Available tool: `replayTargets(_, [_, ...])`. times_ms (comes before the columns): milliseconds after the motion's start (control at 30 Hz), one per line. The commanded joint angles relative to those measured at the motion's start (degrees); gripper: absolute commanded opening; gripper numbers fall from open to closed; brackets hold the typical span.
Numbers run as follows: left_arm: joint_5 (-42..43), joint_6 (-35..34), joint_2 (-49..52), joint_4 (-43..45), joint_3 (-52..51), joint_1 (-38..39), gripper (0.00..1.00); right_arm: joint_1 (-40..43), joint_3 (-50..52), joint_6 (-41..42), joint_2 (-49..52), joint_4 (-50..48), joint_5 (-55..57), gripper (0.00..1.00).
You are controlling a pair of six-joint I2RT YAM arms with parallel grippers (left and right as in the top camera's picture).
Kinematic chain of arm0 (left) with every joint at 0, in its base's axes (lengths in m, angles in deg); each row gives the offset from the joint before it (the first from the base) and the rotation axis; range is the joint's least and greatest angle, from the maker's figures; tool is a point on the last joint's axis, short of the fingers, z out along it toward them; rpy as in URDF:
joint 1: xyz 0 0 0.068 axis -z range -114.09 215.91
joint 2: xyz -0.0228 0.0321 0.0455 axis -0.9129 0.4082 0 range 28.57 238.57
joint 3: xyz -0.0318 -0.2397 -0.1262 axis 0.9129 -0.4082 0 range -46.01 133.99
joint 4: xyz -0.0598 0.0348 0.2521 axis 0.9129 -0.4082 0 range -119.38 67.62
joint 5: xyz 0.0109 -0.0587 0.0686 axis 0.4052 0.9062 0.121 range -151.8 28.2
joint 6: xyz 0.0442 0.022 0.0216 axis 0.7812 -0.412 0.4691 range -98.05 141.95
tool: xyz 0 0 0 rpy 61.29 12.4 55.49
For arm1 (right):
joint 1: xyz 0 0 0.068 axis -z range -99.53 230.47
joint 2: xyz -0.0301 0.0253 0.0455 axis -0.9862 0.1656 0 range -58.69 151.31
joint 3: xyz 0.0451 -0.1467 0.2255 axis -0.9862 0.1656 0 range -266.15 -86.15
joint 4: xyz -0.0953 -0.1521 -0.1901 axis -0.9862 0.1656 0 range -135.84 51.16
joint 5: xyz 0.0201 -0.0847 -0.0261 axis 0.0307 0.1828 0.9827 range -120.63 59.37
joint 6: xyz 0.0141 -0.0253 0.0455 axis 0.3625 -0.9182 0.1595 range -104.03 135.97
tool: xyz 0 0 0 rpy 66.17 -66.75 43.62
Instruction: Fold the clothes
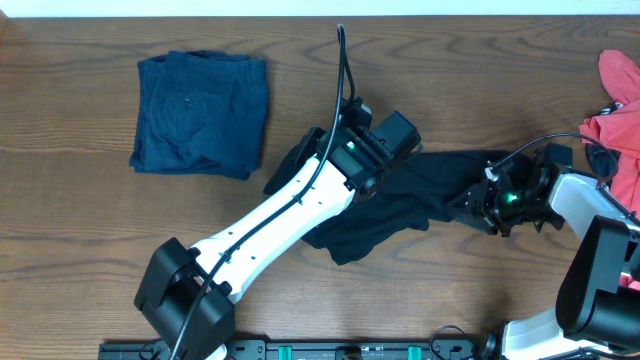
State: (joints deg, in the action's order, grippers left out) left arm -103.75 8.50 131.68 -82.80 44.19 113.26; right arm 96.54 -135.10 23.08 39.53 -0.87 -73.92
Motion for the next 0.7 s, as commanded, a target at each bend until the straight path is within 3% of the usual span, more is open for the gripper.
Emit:
replayTargets(0, [-0.4,0.1,-1.1,-0.3,-0.2,0.0,0.06,0.5,0.2,-2.1,-0.3,-0.2,-2.2,0.38])
replayTargets(667, [-0.4,0.1,-1.1,-0.3,-0.2,0.0,0.06,0.3,0.2,-2.6,-0.3,-1.2,-8.8,0.45])
